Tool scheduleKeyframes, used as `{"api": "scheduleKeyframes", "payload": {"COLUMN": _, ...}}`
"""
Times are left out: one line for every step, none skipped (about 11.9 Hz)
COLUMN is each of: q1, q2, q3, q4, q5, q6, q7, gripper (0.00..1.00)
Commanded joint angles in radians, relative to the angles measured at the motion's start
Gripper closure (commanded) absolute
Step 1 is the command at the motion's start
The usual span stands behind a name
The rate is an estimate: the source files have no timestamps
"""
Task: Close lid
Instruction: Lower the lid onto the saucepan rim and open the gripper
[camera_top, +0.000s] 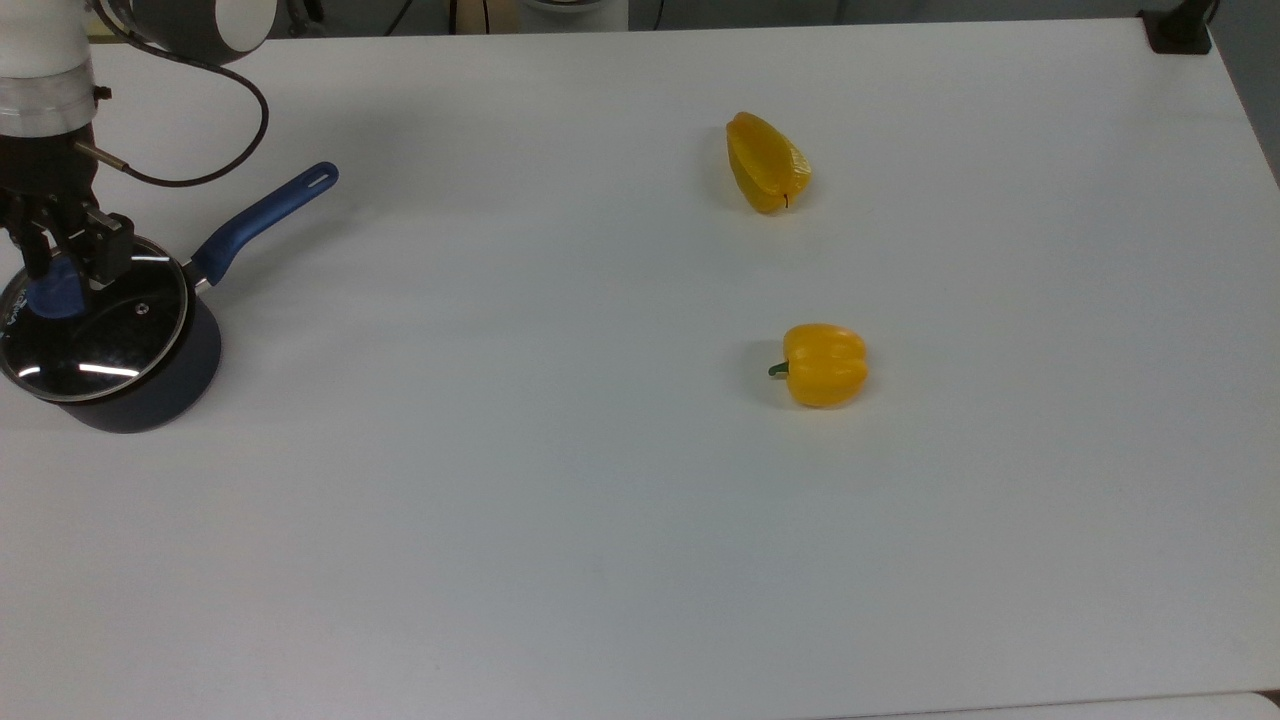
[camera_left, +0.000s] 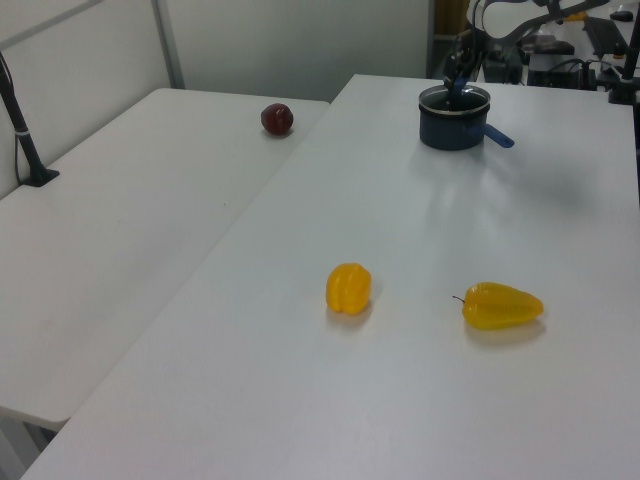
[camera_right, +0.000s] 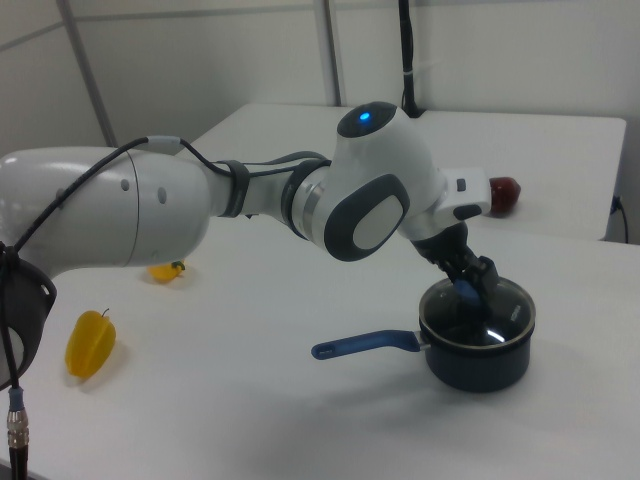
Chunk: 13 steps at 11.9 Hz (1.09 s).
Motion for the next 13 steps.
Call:
{"api": "scheduleKeyframes", "payload": {"q1": -0.01, "q2": -0.017, "q3": 0.006, "q4": -0.035, "q5": 0.006, "q6": 0.04, "q7": -0.024, "gripper": 0.59}}
{"api": "scheduleKeyframes", "payload": {"q1": -0.01, "q2": -0.014, "q3": 0.006, "q4": -0.041, "q5": 0.006, "q6": 0.04, "q7": -0.025, "gripper": 0.59}}
{"api": "scheduleKeyframes", "payload": {"q1": -0.01, "q2": -0.016, "q3": 0.006, "q4": -0.041, "q5": 0.006, "q6": 0.038, "q7": -0.024, "gripper": 0.59}}
{"api": "scheduleKeyframes", "payload": {"q1": -0.01, "q2": -0.016, "q3": 0.006, "q4": -0.044, "q5": 0.006, "q6": 0.038, "q7": -0.024, "gripper": 0.58}}
{"api": "scheduleKeyframes", "payload": {"q1": -0.01, "q2": -0.014, "q3": 0.006, "q4": -0.049, "q5": 0.004, "q6": 0.04, "q7": -0.024, "gripper": 0.58}}
{"api": "scheduleKeyframes", "payload": {"q1": -0.008, "q2": -0.014, "q3": 0.006, "q4": -0.049, "q5": 0.004, "q6": 0.04, "q7": -0.024, "gripper": 0.56}}
{"api": "scheduleKeyframes", "payload": {"q1": -0.008, "q2": -0.011, "q3": 0.004, "q4": -0.049, "q5": 0.004, "q6": 0.04, "q7": -0.024, "gripper": 0.5}}
{"api": "scheduleKeyframes", "payload": {"q1": -0.006, "q2": -0.008, "q3": 0.006, "q4": -0.049, "q5": 0.004, "q6": 0.041, "q7": -0.024, "gripper": 0.45}}
{"api": "scheduleKeyframes", "payload": {"q1": -0.005, "q2": -0.003, "q3": 0.006, "q4": -0.047, "q5": 0.004, "q6": 0.047, "q7": -0.024, "gripper": 0.45}}
{"api": "scheduleKeyframes", "payload": {"q1": -0.003, "q2": 0.001, "q3": 0.006, "q4": -0.049, "q5": 0.004, "q6": 0.073, "q7": -0.021, "gripper": 0.45}}
{"api": "scheduleKeyframes", "payload": {"q1": -0.002, "q2": 0.001, "q3": 0.006, "q4": -0.049, "q5": 0.004, "q6": 0.082, "q7": -0.019, "gripper": 0.46}}
{"api": "scheduleKeyframes", "payload": {"q1": -0.002, "q2": 0.001, "q3": 0.006, "q4": -0.047, "q5": 0.006, "q6": 0.084, "q7": -0.015, "gripper": 0.46}}
{"api": "scheduleKeyframes", "payload": {"q1": -0.003, "q2": 0.003, "q3": 0.006, "q4": -0.047, "q5": 0.007, "q6": 0.084, "q7": -0.018, "gripper": 0.46}}
